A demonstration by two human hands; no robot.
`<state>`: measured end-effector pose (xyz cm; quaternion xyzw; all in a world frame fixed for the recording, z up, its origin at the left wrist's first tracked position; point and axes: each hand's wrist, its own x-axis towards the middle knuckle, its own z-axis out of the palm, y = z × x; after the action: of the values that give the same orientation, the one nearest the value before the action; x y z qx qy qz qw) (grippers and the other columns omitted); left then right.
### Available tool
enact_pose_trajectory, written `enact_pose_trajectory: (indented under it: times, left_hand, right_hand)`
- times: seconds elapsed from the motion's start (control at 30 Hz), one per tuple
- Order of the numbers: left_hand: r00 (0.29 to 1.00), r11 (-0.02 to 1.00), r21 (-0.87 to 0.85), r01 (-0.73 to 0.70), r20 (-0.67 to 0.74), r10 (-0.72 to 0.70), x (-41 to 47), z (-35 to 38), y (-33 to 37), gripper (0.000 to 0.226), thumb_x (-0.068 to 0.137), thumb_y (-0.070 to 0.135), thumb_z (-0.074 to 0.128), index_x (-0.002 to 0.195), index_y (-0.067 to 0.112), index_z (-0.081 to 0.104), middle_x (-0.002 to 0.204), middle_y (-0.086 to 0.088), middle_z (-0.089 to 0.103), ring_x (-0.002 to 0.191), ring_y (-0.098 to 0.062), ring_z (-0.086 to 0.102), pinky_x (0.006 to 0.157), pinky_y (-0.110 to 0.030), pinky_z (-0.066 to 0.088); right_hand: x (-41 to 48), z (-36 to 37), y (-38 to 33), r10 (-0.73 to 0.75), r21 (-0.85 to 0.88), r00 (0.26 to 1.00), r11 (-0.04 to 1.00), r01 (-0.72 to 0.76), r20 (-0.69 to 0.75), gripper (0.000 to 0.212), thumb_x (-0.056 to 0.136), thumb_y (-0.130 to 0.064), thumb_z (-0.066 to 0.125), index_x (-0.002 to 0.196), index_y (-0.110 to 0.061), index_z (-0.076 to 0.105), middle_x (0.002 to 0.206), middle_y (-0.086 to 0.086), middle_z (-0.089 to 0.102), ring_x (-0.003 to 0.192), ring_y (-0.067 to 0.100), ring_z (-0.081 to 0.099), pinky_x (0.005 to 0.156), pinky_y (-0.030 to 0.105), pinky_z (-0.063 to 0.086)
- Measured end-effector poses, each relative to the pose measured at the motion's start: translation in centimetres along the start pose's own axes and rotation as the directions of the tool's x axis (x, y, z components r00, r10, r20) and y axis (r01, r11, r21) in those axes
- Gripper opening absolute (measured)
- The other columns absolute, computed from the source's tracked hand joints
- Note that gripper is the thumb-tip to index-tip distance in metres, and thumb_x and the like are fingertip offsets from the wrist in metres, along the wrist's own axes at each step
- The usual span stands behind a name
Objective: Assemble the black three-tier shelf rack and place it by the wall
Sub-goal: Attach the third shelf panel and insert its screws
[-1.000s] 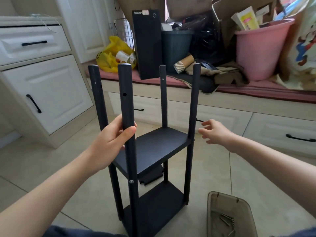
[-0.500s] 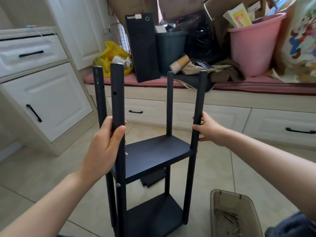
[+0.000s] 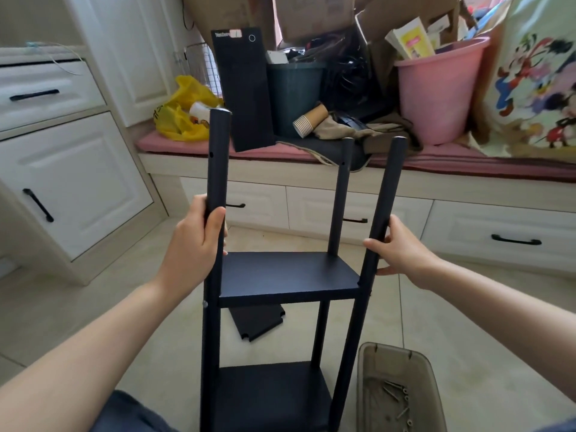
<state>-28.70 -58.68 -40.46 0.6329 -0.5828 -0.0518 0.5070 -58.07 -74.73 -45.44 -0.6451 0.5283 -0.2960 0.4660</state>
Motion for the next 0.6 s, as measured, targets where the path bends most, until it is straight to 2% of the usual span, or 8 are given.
enact_pose_trajectory:
  times: [0.17,0.3,0.47,0.6]
  left_hand:
    - [0.999,1.000,-0.022,-0.008,0.041,0.009,1.1,2.6,1.1,0.016,0.109,0.023,0.039,0.109,0.011,0.049,0.075,-0.012,0.059,0.060,-0.027,0.060,0.055,-0.040,0.054]
    - [0.997,1.000,-0.026,-0.018,0.074,0.020,1.6,4.7,2.0,0.019,0.110,0.022,0.038,0.111,0.006,0.048,0.073,-0.009,0.059,0.062,-0.029,0.061,0.060,-0.048,0.055]
    - [0.991,0.996,-0.075,-0.039,0.125,0.048,2.2,7.3,2.5,0.016,0.109,0.023,0.038,0.109,0.010,0.048,0.075,-0.010,0.061,0.064,-0.029,0.063,0.065,-0.054,0.056]
    - [0.984,0.993,-0.096,-0.066,0.158,0.081,2.5,8.9,3.0,0.022,0.106,0.032,0.039,0.107,0.012,0.048,0.076,-0.010,0.063,0.064,-0.027,0.064,0.065,-0.054,0.056]
  right_hand:
    - [-2.0,-3.5,1.1,-0.039,0.002,0.999,0.999,0.039,0.011,0.031,0.095,-0.021,0.065,0.119,-0.027,0.046,0.111,0.006,0.059,0.098,0.018,0.064,0.056,0.031,0.060]
    - [-3.9,-5.7,2.1,-0.052,-0.012,0.997,0.999,0.051,-0.055,0.031,0.095,-0.021,0.066,0.119,-0.023,0.047,0.109,0.009,0.060,0.099,0.022,0.065,0.061,0.039,0.063]
    - [-6.0,-8.1,3.6,-0.075,-0.021,0.990,0.997,0.073,-0.123,0.028,0.095,-0.019,0.065,0.117,-0.020,0.047,0.107,0.014,0.060,0.098,0.026,0.066,0.066,0.045,0.063]
    - [-6.9,-9.6,4.4,-0.107,-0.034,0.975,0.994,0.102,-0.197,0.027,0.094,-0.019,0.066,0.114,-0.017,0.047,0.105,0.014,0.060,0.093,0.028,0.067,0.063,0.042,0.063]
